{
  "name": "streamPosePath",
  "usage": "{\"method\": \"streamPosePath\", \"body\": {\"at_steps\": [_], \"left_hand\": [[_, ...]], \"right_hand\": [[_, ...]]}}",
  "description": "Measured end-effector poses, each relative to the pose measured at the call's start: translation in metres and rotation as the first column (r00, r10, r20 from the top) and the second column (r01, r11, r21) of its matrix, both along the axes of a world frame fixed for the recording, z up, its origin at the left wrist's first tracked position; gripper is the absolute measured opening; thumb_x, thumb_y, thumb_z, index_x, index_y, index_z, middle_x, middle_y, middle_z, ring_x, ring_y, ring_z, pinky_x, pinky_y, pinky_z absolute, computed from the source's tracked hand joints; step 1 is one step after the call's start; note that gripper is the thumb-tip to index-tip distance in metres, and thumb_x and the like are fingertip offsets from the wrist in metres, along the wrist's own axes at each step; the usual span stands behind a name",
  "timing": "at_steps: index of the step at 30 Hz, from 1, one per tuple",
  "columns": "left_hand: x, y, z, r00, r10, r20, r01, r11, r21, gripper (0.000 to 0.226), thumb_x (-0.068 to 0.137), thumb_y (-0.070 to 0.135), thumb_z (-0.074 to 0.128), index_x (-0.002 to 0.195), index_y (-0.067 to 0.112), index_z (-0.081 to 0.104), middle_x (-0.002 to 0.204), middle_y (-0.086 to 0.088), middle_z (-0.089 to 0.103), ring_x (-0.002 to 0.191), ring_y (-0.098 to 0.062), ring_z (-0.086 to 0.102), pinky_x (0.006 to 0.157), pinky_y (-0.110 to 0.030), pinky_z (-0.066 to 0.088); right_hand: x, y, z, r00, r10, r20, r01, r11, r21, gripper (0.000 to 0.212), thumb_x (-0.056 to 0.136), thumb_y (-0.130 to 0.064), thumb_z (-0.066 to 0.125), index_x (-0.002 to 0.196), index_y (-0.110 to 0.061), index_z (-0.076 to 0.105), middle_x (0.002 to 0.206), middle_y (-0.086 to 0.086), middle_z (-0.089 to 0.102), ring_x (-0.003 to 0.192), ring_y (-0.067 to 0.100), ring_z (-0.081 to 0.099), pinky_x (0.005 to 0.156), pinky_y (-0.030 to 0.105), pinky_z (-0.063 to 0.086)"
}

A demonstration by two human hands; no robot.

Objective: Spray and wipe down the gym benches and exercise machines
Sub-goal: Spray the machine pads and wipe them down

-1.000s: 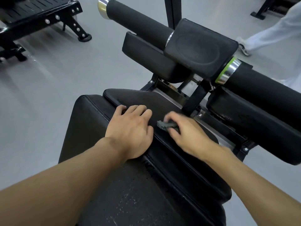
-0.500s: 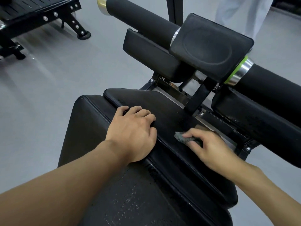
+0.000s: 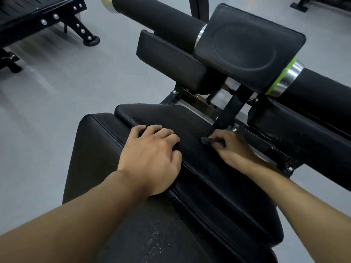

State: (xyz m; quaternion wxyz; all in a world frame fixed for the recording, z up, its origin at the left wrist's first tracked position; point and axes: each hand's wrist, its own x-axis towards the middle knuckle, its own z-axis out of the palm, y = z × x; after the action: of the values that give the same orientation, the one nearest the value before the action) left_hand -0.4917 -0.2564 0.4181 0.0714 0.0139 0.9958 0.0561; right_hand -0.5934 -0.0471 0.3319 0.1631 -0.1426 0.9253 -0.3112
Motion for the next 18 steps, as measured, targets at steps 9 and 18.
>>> {"method": "streamPosePath", "body": {"at_steps": [9, 18], "left_hand": [[0.0, -0.002, -0.002, 1.0, 0.006, -0.023, -0.005, 1.0, 0.022, 0.075, 0.083, 0.046, 0.003, 0.132, 0.036, 0.06, 0.144, 0.018, 0.053, 0.144, -0.01, 0.032, 0.119, -0.037, 0.013], [0.001, -0.003, -0.003, 0.999, 0.007, -0.036, -0.005, 0.999, 0.054, 0.067, 0.087, 0.045, 0.012, 0.126, 0.034, 0.065, 0.138, 0.016, 0.059, 0.141, -0.013, 0.039, 0.118, -0.039, 0.018]], "right_hand": [[0.005, 0.026, 0.001, 0.998, 0.033, 0.058, -0.032, 0.999, -0.012, 0.02, 0.096, -0.022, 0.059, 0.093, -0.042, 0.06, 0.107, -0.006, 0.062, 0.098, 0.016, 0.057, 0.084, 0.035, 0.047], [-0.012, 0.032, -0.012, 0.999, 0.048, 0.014, -0.048, 0.999, -0.005, 0.013, 0.093, -0.012, 0.065, 0.098, -0.023, 0.069, 0.098, 0.001, 0.066, 0.09, 0.019, 0.062, 0.076, 0.035, 0.049]]}}
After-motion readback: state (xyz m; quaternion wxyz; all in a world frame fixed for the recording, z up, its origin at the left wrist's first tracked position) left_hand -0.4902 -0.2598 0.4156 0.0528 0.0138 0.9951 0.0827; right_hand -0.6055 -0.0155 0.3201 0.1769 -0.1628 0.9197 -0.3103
